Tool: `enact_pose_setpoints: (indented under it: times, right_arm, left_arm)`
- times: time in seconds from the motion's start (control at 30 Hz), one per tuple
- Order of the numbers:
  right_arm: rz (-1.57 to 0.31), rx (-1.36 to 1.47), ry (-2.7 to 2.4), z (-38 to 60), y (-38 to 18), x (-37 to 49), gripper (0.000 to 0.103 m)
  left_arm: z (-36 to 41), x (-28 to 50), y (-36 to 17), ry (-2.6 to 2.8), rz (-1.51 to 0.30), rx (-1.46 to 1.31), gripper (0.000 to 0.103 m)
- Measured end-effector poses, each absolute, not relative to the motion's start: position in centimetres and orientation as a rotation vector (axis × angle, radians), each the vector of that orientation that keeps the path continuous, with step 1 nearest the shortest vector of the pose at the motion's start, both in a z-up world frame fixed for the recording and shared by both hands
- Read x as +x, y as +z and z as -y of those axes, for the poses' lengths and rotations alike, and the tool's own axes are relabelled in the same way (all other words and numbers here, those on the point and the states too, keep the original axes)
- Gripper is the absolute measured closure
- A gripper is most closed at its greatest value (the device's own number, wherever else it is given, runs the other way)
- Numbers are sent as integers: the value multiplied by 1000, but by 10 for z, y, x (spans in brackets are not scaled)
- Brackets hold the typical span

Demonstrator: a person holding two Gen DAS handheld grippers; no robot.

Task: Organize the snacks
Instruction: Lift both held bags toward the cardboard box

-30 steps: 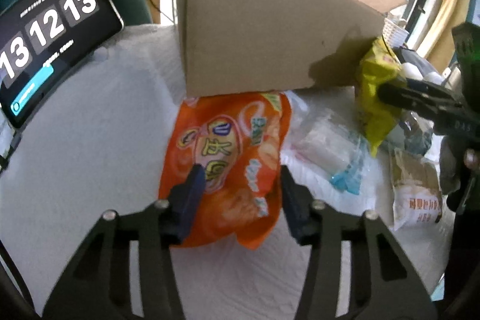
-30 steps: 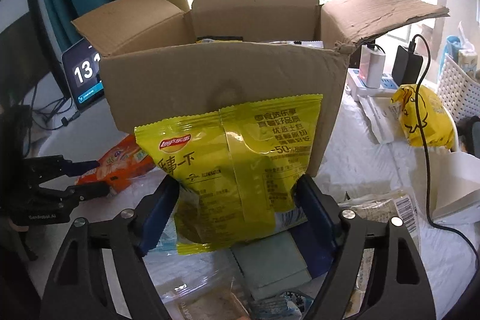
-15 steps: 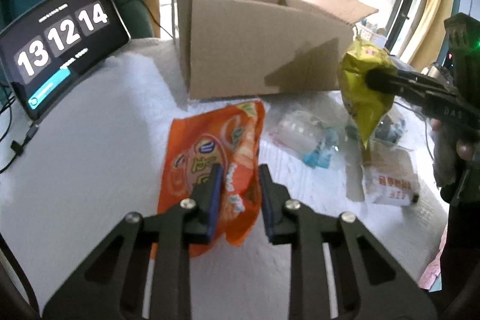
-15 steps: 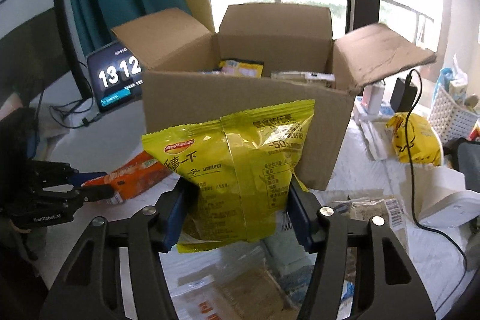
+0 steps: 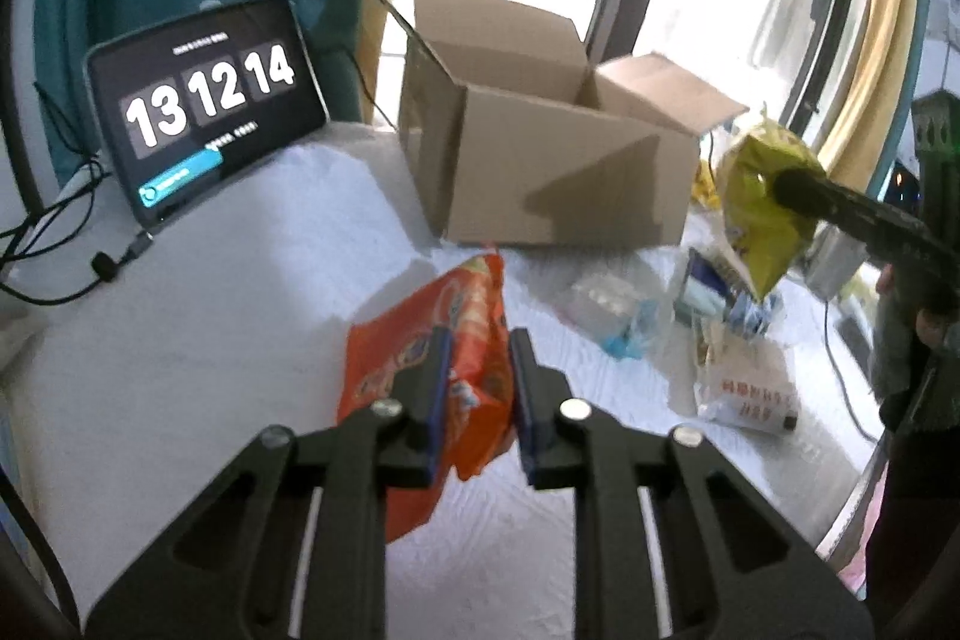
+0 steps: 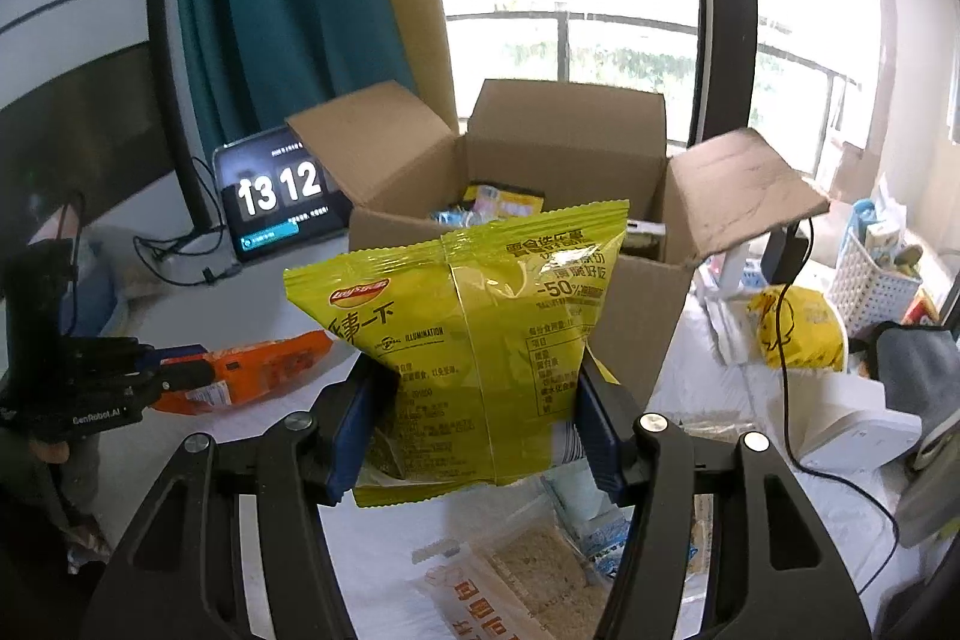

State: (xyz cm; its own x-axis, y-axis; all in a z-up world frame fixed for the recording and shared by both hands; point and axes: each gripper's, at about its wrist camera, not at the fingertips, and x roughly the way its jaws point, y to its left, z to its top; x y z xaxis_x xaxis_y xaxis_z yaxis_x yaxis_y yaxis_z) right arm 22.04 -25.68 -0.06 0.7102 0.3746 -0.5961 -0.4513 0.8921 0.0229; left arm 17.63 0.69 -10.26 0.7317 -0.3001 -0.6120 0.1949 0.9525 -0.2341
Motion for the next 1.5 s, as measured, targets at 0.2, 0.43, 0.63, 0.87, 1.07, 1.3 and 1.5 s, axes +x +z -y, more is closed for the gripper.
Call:
enact_pose_setpoints:
  times: [0.2,0.43,0.63,0.87,1.07,1.3,1.5]
  right_arm:
    - [-600,-138,469,256,13,216,40]
    - [-555,-146,476,262,30,217,40]
    - [-515,-146,478,266,44,223,41]
    - [-477,-124,486,272,51,234,41]
    - [-456,-115,486,274,56,243,41]
    - [-439,-104,469,283,63,262,41]
    - [-427,-99,444,291,65,280,41]
  left_arm:
    - [-12,171,-79,-265,-642,-173,86]
    - [-9,172,-53,-266,-584,-163,88]
    - [-2,172,-23,-260,-517,-134,89]
    - [10,175,19,-266,-407,-82,89]
    - [21,188,47,-286,-340,-51,89]
    - [37,215,63,-310,-298,-18,89]
    - [50,241,65,-326,-292,15,89]
